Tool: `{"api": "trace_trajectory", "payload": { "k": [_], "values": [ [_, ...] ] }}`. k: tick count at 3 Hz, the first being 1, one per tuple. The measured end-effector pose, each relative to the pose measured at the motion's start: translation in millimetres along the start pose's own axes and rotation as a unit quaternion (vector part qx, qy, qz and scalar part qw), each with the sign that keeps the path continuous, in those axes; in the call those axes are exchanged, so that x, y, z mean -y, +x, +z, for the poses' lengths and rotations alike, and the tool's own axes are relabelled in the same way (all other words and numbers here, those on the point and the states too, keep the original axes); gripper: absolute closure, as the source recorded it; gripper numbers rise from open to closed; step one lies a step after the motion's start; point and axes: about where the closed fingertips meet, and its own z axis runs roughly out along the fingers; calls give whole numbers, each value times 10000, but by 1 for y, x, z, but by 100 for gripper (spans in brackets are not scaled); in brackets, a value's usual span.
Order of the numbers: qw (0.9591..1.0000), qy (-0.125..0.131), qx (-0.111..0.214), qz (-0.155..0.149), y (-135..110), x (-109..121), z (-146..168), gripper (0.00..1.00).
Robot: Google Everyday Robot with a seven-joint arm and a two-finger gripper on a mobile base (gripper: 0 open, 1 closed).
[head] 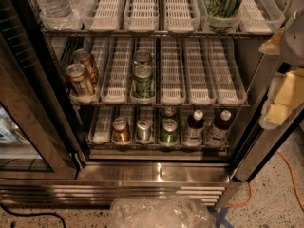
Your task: Pick redbull can from bottom shelf of fridge
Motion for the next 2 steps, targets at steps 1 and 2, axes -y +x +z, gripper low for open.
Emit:
{"api": "trace_trajectory", "payload": {
  "k": [1, 2],
  "values": [
    [9999, 99, 17, -71, -2, -4, -6, 0],
    [9988, 273, 408, -54, -10, -25, -4, 0]
  ]
}}
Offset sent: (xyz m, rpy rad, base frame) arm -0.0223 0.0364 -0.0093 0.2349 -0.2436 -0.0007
